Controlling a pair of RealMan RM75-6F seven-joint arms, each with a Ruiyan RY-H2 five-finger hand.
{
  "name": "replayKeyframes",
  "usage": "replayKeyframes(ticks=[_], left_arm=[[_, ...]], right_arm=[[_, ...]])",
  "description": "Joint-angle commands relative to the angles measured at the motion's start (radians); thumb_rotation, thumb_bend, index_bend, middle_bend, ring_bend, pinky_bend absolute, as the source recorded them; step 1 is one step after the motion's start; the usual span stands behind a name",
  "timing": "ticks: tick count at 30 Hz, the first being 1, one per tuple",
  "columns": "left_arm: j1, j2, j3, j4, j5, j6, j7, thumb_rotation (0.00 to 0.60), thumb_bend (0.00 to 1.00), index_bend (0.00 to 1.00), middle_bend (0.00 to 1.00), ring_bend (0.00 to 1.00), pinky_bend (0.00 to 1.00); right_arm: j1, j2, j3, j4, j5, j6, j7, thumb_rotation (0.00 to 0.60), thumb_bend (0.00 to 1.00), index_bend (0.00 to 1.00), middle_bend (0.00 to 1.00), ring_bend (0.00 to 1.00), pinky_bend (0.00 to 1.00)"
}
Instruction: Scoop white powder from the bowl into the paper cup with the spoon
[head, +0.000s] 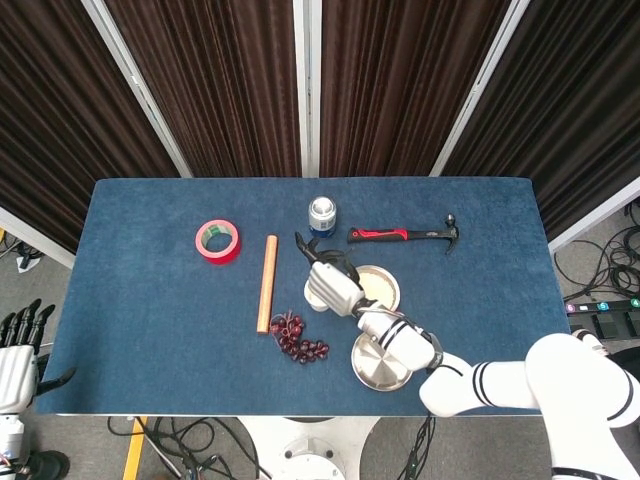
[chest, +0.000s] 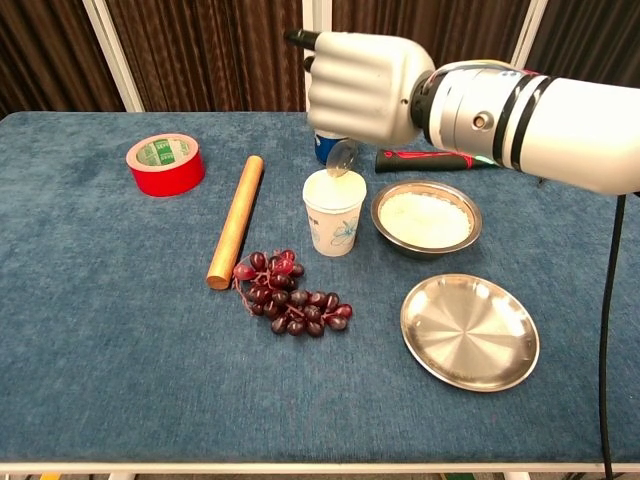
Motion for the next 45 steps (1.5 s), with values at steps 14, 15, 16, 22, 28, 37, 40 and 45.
replayKeyframes(ticks=[14, 15, 16, 22, 28, 37, 40, 45], left_arm=[[-0.02, 0.034, -0.013, -0.055, 0.024, 0.012, 0.051, 0.6, 0.1, 0.14, 0.1, 0.05, 0.04], [-0.019, 0.038, -0.012, -0.06, 0.025, 0.013, 0.057, 0.6, 0.1, 0.14, 0.1, 0.05, 0.04], [-0.02, 0.041, -0.012, -0.066, 0.026, 0.014, 0.063, 0.6, 0.1, 0.14, 0.1, 0.05, 0.04], [-0.025, 0.06, -0.012, -0.105, 0.033, 0.016, 0.096, 0.6, 0.1, 0.14, 0.1, 0.05, 0.04], [-0.024, 0.07, -0.011, -0.133, 0.032, 0.017, 0.116, 0.6, 0.1, 0.14, 0.1, 0.05, 0.04], [-0.021, 0.073, -0.009, -0.142, 0.028, 0.019, 0.119, 0.6, 0.1, 0.14, 0.1, 0.05, 0.04], [-0.02, 0.072, -0.007, -0.139, 0.028, 0.02, 0.116, 0.6, 0.1, 0.14, 0.1, 0.05, 0.04], [-0.021, 0.069, -0.008, -0.135, 0.028, 0.018, 0.112, 0.6, 0.1, 0.14, 0.1, 0.05, 0.04]], right_arm=[[-0.323, 0.202, 0.003, -0.25, -0.089, 0.081, 0.791, 0.6, 0.32, 0.64, 0.6, 0.26, 0.0], [-0.347, 0.206, -0.015, -0.241, -0.122, 0.082, 0.845, 0.6, 0.32, 0.64, 0.6, 0.26, 0.0], [-0.364, 0.207, -0.029, -0.232, -0.143, 0.082, 0.881, 0.6, 0.32, 0.64, 0.6, 0.26, 0.0], [-0.457, 0.176, -0.093, -0.15, -0.255, 0.087, 1.051, 0.6, 0.32, 0.64, 0.61, 0.26, 0.0], [-0.517, 0.105, -0.127, -0.044, -0.358, 0.091, 1.142, 0.6, 0.31, 0.61, 0.58, 0.23, 0.0], [-0.565, 0.016, -0.121, 0.075, -0.44, 0.088, 1.153, 0.6, 0.29, 0.47, 0.48, 0.14, 0.0], [-0.579, 0.016, -0.113, 0.074, -0.454, 0.096, 1.15, 0.6, 0.27, 0.35, 0.41, 0.1, 0.0], [-0.623, 0.055, -0.095, 0.034, -0.443, 0.134, 1.136, 0.6, 0.27, 0.24, 0.34, 0.06, 0.0]])
